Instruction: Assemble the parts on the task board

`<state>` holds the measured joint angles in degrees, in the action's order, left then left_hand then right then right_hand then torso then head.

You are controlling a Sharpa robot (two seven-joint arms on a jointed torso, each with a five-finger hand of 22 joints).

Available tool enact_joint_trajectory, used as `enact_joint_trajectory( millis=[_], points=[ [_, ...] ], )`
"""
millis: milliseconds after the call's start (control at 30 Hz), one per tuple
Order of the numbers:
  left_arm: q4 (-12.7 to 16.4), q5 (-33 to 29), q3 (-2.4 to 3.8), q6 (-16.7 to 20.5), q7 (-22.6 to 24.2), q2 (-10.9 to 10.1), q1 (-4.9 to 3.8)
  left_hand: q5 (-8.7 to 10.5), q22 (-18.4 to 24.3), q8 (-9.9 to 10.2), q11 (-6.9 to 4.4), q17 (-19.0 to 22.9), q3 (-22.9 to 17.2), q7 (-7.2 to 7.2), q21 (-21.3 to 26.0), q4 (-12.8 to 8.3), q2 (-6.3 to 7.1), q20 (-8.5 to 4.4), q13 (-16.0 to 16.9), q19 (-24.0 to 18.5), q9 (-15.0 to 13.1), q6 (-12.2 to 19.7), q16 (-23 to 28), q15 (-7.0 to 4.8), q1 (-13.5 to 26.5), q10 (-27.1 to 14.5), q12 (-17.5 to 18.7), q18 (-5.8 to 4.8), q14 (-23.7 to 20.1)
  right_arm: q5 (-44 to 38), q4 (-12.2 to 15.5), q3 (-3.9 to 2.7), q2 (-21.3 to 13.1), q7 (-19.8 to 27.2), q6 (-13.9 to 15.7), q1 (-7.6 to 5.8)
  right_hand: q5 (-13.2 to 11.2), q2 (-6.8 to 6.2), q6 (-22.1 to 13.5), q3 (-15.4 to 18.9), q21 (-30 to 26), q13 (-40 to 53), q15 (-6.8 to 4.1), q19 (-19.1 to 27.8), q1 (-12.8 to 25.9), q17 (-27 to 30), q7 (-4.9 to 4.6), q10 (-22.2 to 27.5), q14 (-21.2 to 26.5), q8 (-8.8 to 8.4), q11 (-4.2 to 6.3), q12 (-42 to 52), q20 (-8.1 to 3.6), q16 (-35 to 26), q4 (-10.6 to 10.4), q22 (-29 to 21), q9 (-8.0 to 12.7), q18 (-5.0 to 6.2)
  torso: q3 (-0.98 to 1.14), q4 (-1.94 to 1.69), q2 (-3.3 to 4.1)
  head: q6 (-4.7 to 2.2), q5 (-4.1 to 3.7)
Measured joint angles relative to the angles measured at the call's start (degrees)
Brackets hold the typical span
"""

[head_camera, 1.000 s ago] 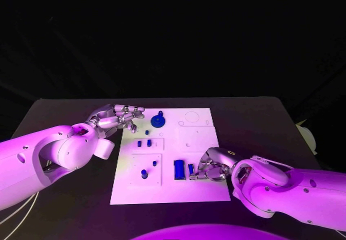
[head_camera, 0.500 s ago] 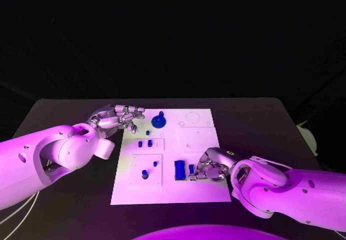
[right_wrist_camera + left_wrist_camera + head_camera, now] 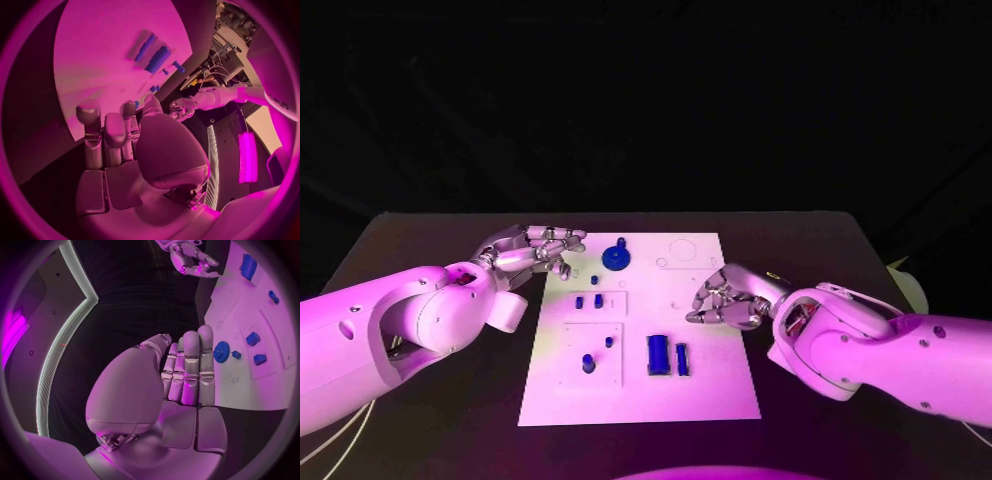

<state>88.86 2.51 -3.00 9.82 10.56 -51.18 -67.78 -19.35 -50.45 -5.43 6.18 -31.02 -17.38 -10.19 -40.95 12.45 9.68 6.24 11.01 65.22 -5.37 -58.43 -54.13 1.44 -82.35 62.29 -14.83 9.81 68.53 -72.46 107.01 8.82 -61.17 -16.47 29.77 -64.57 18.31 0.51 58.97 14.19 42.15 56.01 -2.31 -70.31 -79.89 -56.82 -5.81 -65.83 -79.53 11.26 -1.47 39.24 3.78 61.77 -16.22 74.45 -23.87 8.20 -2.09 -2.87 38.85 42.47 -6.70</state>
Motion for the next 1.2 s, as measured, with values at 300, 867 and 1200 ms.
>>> enact_joint_trajectory(
  millis=[300, 867, 1200],
  points=[
    [-4.57, -3.16, -0.1, 3.77, 3.84, 2.85, 0.15, 0.0, 1.46, -0.29, -0.32, 0.97, 3.11, 0.23, 2.4, 1.22, 0.61, 0.42, 0.3, -1.19, 0.11, 0.23, 0.81, -0.01, 1.14, 0.32, -0.87, -0.01, -1.88, 26.59, -13.3, -0.04, 4.42, 17.39, 0.82, -2.93, -0.82, 1.74, -6.15, -1.1, -24.52, -15.73, 4.34, 12.31, -9.03, 21.26, -3.98, 9.23, 14.01, -2.94, -4.16, -15.18, 3.97, -28.69, 1.46, -12.58, 2.41, 1.53, -0.77, -0.08, -1.64, -3.1, -0.62],
    [-16.48, -7.67, -0.03, 10.83, 8.1, 11.67, 2.16, 0.0, 31.13, 1.5, 4.6, 23.19, 11.71, 1.1, 37.47, 2.05, -2.9, 10.42, -7.18, -24.58, 1.65, 6.44, 45.71, 8.42, -3.14, -9.58, 8.41, -1.64, -23.02, 61.74, -37.22, -0.94, 18.28, 36.85, -4.6, -2.95, -6.71, 4.77, -5.15, -0.03, -38.53, -48.09, 9.59, 15.86, -7.25, 45.95, -6.33, 4.9, 16.89, -7.52, -7.74, -34.41, 9.44, -57.66, 6.76, -39.49, 13.49, 1.53, -0.47, -0.22, -5.02, -9.33, 1.02],
    [-14.53, -7.74, 0.35, 12.35, 8.34, 11.01, 3.1, 5.39, 39.06, 4.37, 1.78, 29.01, 16.3, 3.97, 39.85, -2.05, -7.07, 5.78, -9.99, -38.51, 4.35, 22.02, 52.33, 5.98, 20.72, -25.63, 13.71, -4.03, -37.82, 63.18, -34.45, -2.45, 18.16, 37.54, -3.74, -1.68, -10.05, 1.05, -19.99, -3.76, -40.94, -52.54, 7.31, 31.18, 17.73, 50.06, -3.05, 21.72, 34.4, -10.19, -5.19, -38.11, 5.95, -60.55, 10.25, -50.81, 17.09, 0.18, -0.02, 0.21, -5.5, -9.14, 2.26]
  ],
)
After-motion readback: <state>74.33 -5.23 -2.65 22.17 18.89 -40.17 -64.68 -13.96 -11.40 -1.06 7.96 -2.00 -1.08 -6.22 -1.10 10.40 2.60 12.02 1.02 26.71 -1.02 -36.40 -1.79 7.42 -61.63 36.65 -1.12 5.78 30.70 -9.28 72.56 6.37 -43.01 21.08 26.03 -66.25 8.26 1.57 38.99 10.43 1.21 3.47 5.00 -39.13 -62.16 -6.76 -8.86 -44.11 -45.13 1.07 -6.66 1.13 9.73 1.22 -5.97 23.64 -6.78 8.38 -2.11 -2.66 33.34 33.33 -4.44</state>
